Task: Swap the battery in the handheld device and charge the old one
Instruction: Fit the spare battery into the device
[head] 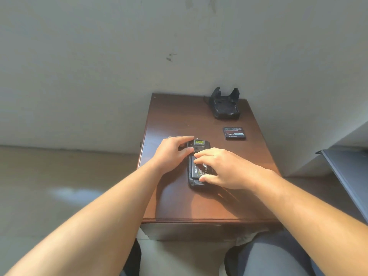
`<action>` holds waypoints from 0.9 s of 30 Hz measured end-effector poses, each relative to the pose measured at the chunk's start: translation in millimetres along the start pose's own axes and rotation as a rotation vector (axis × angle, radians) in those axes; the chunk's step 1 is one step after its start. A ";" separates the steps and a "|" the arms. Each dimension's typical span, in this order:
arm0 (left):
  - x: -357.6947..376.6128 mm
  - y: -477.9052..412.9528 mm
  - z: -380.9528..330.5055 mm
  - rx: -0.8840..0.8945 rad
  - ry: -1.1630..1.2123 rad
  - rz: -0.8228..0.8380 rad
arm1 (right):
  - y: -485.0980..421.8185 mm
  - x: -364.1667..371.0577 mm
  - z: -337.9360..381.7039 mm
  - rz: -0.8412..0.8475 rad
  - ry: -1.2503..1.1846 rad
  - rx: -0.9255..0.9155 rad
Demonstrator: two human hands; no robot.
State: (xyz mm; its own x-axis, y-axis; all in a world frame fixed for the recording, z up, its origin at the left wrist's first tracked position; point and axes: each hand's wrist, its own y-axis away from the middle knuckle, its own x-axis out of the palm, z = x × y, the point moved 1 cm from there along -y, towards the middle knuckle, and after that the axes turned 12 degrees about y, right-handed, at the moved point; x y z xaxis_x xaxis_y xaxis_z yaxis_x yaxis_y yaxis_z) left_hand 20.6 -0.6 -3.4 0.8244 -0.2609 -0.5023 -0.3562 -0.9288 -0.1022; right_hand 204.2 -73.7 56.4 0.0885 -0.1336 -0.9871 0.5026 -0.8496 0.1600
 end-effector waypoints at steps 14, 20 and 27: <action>0.1 -2.0 5.4 0.022 -0.034 -0.013 | -3.8 -3.8 -3.2 0.023 -0.024 0.001; 1.4 -2.3 7.2 0.029 -0.057 -0.007 | -5.6 -8.4 -1.9 0.030 0.056 -0.027; 2.9 -2.0 8.3 0.024 -0.064 -0.010 | -13.6 -17.4 1.9 0.068 0.098 -0.035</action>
State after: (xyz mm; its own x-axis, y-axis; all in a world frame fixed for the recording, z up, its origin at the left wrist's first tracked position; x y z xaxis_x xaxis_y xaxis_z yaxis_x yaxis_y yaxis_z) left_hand 20.1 2.8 -11.8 0.7984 -0.2331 -0.5552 -0.3586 -0.9247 -0.1275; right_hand 194.3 -60.8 71.4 0.2056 -0.1383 -0.9688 0.5222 -0.8218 0.2281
